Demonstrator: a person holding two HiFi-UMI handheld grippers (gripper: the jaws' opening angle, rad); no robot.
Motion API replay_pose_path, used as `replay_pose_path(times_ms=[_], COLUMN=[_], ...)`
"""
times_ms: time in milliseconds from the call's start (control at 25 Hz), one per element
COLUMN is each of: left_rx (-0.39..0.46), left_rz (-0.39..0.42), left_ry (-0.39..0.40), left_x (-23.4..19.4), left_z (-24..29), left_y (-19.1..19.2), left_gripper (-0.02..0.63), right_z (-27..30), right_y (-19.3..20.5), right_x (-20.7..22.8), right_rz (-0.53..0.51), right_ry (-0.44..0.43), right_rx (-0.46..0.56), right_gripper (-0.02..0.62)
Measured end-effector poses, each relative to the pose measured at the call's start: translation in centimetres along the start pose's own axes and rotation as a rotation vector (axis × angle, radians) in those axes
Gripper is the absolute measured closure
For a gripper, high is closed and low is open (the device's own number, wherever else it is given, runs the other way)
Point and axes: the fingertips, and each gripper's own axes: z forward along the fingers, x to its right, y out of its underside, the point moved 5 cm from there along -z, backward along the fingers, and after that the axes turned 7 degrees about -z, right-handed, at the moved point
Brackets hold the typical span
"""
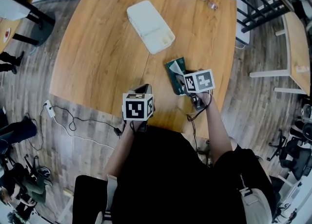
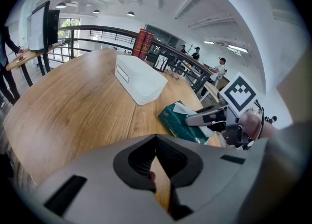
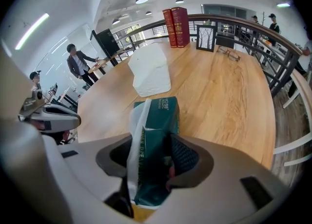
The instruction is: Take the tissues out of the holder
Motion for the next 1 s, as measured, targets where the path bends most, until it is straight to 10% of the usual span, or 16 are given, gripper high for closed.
replay_pose_path(times_ms=[720,1000], left_rx=[-0.006,0.013], left_rz=[0.034,0.075], left_ry=[-0.006,0.008], left_x=[1.3,2.2], left_z=[0.2,-0.1], left_y=[0.4,-0.1], left_gripper=[0.595,0.595], right_z=[-7.8,-12.6], right_y=[-0.1,1.6], right_x=[-2.2,-2.8], right_rz=[-0.016,0.018], right_ry=[0.054,0.145], right_rx=[0.5,0.665], right_gripper=[0.324,0.512])
